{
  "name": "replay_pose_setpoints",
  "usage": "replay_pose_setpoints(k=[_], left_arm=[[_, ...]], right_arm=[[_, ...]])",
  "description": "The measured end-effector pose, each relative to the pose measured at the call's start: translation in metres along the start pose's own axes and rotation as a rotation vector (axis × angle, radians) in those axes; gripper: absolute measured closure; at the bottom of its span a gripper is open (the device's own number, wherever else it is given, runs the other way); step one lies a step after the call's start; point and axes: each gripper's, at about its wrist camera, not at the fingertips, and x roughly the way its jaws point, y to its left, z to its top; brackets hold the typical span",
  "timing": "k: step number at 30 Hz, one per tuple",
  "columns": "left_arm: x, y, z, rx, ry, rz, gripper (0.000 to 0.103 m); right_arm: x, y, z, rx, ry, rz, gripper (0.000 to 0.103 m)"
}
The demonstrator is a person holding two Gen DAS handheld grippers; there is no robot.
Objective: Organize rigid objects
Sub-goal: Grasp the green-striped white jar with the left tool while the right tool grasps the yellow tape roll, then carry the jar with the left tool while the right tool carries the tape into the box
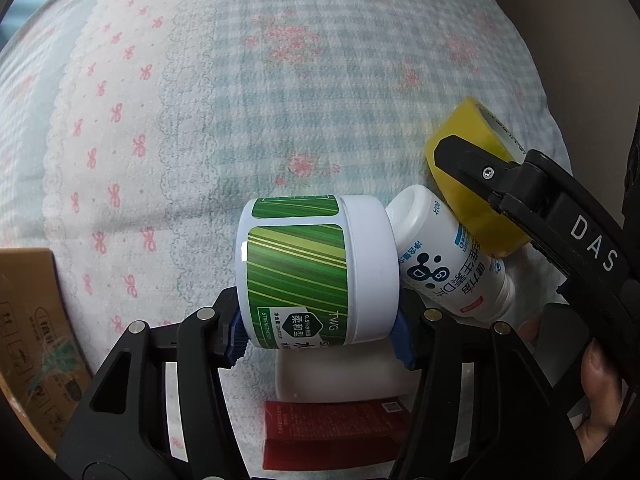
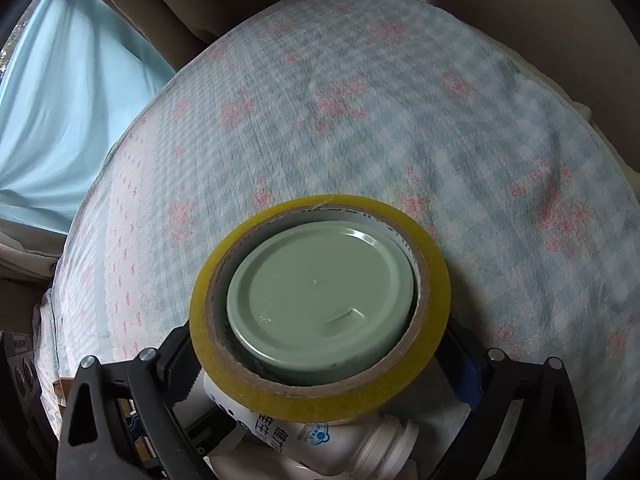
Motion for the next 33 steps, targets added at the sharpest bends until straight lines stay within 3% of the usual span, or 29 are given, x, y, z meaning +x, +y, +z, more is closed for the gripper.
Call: replay_pose_setpoints(k=[11, 20, 27, 33], left_arm=[[-0.038, 0.017, -0.001, -0.026, -0.052, 0.0, 0.051], [-0.089, 0.025, -0.01, -0.06, -0.126, -0.038, 0.051], [-0.163, 0.039, -0.029, -0.094, -0.203, -0.07, 0.051], [-0.234, 0.085, -0.059, -0.127, -0.28, -0.057, 0.051]], right_arm=[[-0.024, -0.001, 0.005, 0.012, -0.048, 0.015, 0.006], [-0.077, 0.018, 0.002, -0.056, -0.112, 0.049, 0.005], [-0.133, 0.056, -0.025, -0.12, -0.148, 0.091, 0.005], [-0.183, 0.106, -0.057, -0.219, -0.155, 0.109, 0.005]])
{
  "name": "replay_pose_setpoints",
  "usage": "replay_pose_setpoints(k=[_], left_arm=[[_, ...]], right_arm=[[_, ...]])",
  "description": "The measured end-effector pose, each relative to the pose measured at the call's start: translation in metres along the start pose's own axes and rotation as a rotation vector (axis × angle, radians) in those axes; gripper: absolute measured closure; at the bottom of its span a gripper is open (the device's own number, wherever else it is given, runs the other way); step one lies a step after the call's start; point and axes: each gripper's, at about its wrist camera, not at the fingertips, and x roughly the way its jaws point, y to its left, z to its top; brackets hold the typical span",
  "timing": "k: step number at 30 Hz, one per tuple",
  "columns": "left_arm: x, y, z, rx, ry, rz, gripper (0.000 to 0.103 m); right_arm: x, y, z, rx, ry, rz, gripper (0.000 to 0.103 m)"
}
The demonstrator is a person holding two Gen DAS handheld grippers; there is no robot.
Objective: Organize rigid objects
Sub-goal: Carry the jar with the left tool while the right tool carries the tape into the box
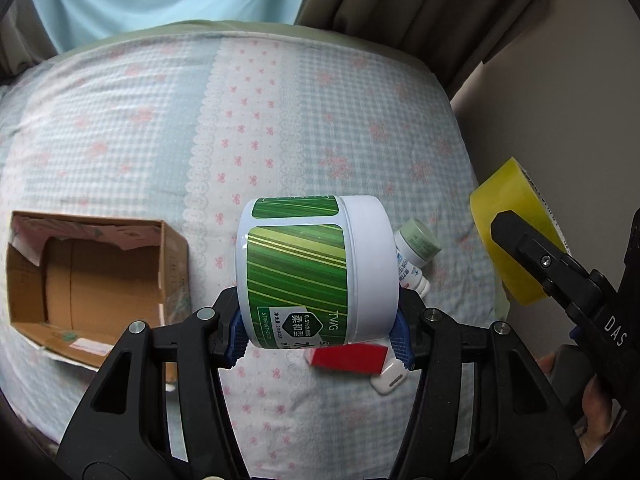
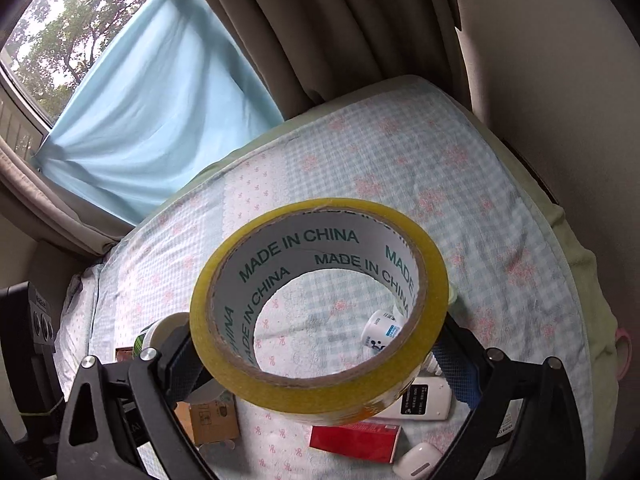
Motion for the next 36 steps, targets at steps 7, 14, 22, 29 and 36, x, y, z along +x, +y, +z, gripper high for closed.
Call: replay_pose_setpoints(k=[7, 14, 22, 29, 36], left_arm=[[-0.085, 0.086, -0.008, -0.008, -0.072, 0.038, 0.051], [-0.143, 0.182, -0.018, 0.017, -0.084, 0.047, 0.051], [-0.142, 0.274, -0.021, 0.05, -0.023, 0.055, 0.051], [-0.094, 0.325, -0.015, 0.08, 0.07, 0.054, 0.051], [-0.021, 0.352, -0.006, 0.101, 0.167, 0.047, 0.051]], right_arm=[[-0.044, 0.095, -0.027, -0.151, 0.015, 0.023, 0.005], [-0.051, 0.196, -0.06, -0.261, 0.058, 0.018, 0.005], [-0.004, 0.271, -0.092, -0.276, 0.148, -0.004, 0.005], [0.058, 0.307, -0.117, -0.309, 0.262, -0.036, 0.005], [0.138, 0.314, -0.137, -0.46, 0.411, -0.105, 0.005]])
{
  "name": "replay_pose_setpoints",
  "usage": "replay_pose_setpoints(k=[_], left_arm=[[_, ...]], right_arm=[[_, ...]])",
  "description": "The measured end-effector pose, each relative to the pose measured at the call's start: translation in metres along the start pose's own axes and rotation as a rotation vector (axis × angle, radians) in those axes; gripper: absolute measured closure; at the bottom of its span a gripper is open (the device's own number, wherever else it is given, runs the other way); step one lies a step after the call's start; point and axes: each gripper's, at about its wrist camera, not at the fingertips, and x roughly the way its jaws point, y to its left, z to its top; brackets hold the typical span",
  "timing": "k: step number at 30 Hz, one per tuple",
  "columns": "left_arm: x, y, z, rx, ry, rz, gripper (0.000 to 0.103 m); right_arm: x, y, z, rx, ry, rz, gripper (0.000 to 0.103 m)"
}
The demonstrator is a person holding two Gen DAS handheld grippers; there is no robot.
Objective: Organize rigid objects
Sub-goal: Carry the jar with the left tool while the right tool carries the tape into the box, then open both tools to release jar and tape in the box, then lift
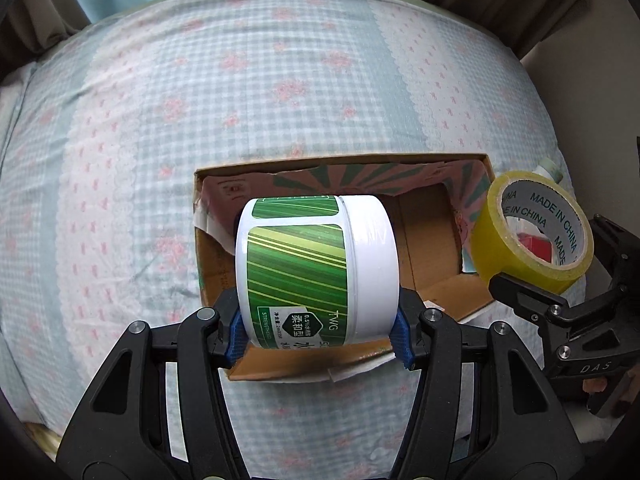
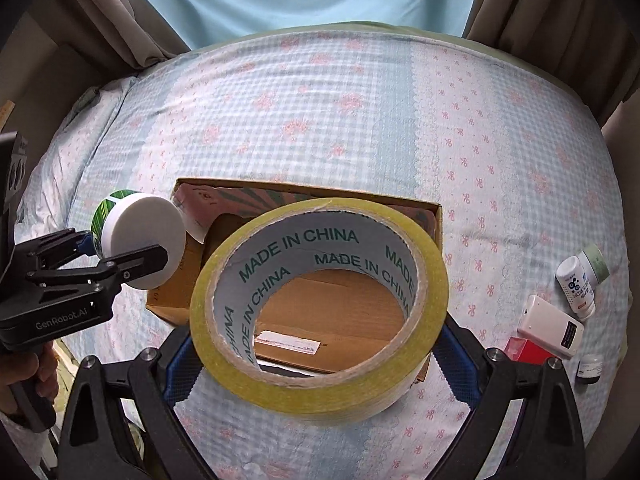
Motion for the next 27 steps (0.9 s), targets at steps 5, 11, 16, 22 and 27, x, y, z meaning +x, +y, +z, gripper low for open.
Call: replay_pose_setpoints(k=[5, 11, 16, 22, 27], left_arm=[[0.049, 0.005, 0.008, 0.016, 0.072, 0.013, 0.051], [0.079, 0.008, 0.014, 0.034, 0.12, 0.03, 0.051], [0.072, 0.006, 0.022, 0.032, 0.088, 0.071, 0.046], [0.066, 0.008, 0.021, 0.04, 0.076, 0.067, 0.0], [0.056, 0.015, 0.011, 0.02, 0.075, 0.079, 0.0]], right_arm=[[0.064, 0.002, 0.005, -0.129, 0.121, -0.025, 0.005], [0.1, 0.004, 0.01, -0.189, 0.161, -0.003, 0.005], [0.11, -0.005, 0.014, -0.152, 0.124, 0.015, 0.001], [0.103, -0.009, 0.006, -0.206, 0.101, -0.012, 0.0], [0.091, -0.013, -0.006, -0.212, 0.116, -0.04, 0.0]])
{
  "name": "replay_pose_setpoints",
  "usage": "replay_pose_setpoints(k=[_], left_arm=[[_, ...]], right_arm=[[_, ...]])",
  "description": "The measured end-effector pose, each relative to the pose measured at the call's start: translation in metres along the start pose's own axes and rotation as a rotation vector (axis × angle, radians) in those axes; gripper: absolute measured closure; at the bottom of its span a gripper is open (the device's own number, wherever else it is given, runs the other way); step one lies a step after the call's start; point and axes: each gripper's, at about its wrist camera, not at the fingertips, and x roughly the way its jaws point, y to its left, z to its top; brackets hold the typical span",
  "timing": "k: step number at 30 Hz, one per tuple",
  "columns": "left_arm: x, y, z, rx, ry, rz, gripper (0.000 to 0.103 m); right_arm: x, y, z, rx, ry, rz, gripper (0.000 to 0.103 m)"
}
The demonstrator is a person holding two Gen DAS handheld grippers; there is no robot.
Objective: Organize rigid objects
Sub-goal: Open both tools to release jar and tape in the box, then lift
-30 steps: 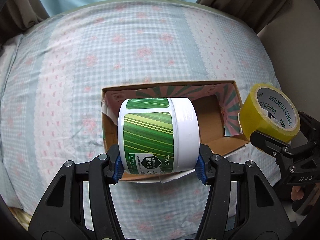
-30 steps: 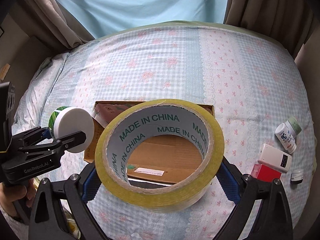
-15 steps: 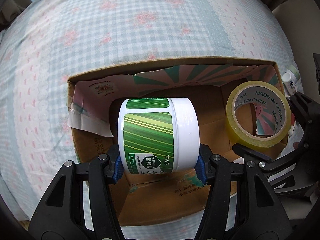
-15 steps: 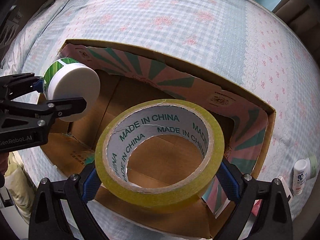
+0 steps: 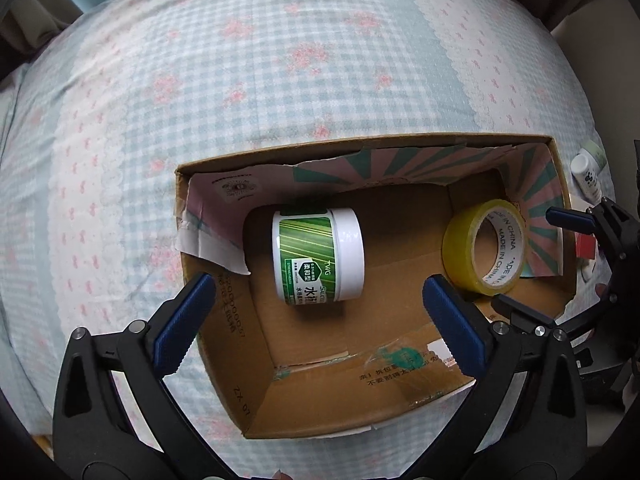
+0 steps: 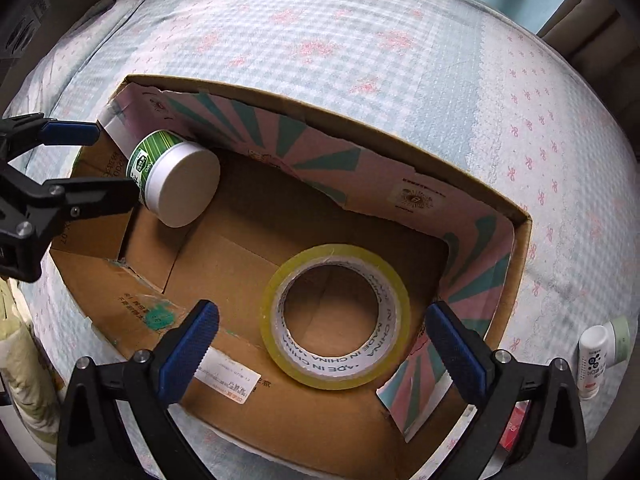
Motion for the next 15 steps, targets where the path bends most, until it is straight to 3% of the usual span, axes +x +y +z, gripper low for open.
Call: replay_pose_setpoints(k=[15], left_arm=[[-0.051, -0.003, -0.02, 0.007, -0.069, 0.028, 0.0]], right_arm=[[-0.041, 0.011, -0.005, 0.01, -0.01, -0.046, 0.0]])
